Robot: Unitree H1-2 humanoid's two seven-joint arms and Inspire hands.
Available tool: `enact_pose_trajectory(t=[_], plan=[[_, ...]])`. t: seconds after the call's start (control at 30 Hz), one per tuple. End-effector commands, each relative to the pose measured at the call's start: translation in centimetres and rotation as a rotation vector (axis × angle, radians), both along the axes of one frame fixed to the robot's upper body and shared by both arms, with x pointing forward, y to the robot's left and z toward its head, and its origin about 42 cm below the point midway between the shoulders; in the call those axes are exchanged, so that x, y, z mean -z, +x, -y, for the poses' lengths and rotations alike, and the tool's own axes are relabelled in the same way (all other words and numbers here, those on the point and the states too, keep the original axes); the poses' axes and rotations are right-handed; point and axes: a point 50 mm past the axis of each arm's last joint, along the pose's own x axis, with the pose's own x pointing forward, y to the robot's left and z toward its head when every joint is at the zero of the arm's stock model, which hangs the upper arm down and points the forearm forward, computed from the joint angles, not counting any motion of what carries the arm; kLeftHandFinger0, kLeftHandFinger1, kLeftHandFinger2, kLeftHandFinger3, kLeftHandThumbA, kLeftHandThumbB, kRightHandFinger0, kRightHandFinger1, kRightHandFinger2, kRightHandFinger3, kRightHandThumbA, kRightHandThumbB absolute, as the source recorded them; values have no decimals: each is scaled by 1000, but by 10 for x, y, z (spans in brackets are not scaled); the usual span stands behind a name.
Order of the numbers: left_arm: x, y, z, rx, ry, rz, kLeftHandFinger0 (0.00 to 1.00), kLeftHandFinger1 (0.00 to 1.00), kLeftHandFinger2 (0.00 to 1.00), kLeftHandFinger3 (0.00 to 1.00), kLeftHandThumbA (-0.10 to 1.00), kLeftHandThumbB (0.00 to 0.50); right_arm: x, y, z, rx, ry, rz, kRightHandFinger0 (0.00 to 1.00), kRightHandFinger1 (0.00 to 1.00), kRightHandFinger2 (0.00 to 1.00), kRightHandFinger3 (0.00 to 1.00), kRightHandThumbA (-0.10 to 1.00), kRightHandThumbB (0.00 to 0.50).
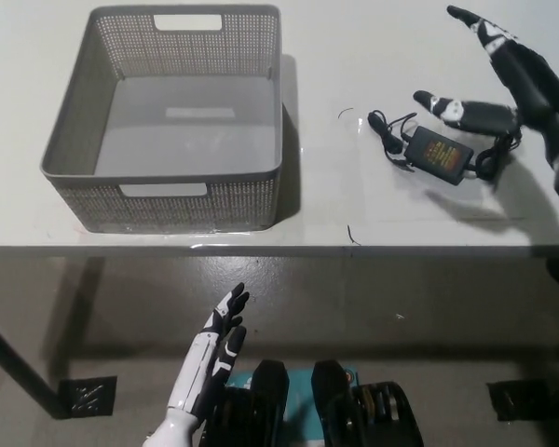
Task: Use the right hand to pick up a black power cord and place it into a container on the left hand side
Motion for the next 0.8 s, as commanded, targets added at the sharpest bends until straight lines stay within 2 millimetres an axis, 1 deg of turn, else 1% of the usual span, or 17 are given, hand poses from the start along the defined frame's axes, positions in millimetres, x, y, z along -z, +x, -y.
enact_pose_trajectory(t=[0.0,0.03,0.1,0.17,0.23,0.4,0.5,0.53,0.57,0.63,0.67,0.77], plan=[[-8,2,1,-11,-13,70,1000,1000,1000,1000,1000,0,-38,26,7,75,-145,15,1000,1000,1000,1000,860,500],[-8,2,1,-15,-17,69,1000,1000,1000,1000,1000,5,-39,34,6,84,-161,-9,1000,1000,1000,1000,870,500],[-8,1,2,-18,-17,64,1000,1000,1000,1000,1000,0,-41,42,6,92,-193,-31,1000,1000,1000,1000,876,500],[-7,0,2,-14,-17,65,1000,1000,1000,1000,1000,0,-41,50,4,100,-216,-56,1000,1000,1000,1000,838,500],[-7,0,2,-11,-15,66,1000,1000,1000,1000,1000,0,-39,57,5,113,-232,-92,1000,1000,1000,1000,831,500],[-8,-1,1,-11,-11,69,1000,1000,1000,1000,1000,0,-34,64,10,133,-279,-143,1000,1000,1000,1000,824,500],[-7,-1,0,-9,-15,69,1000,1000,1000,1000,1000,0,-33,65,11,140,-314,-173,1000,1000,1000,1000,853,500],[-7,0,0,-9,-21,67,1000,1000,1000,1000,1000,9,-33,65,11,143,-323,-184,1000,1000,1000,1000,843,500],[-7,0,0,-8,-27,63,1000,1000,1000,1000,1000,2,-32,65,11,144,-328,-192,1000,1000,1000,1000,841,500],[-6,-1,0,-10,-19,61,1000,1000,1000,1000,1000,0,-28,68,12,156,-341,-250,1000,1000,1000,1000,794,500],[-6,-1,0,-11,-17,61,1000,1000,1000,1000,1000,7,-26,69,12,159,-341,-279,1000,1000,1000,1000,787,500],[-5,-3,1,-13,-13,60,1000,1000,1000,1000,1000,0,-17,72,12,148,-341,-330,1000,1000,1000,1000,779,500]])
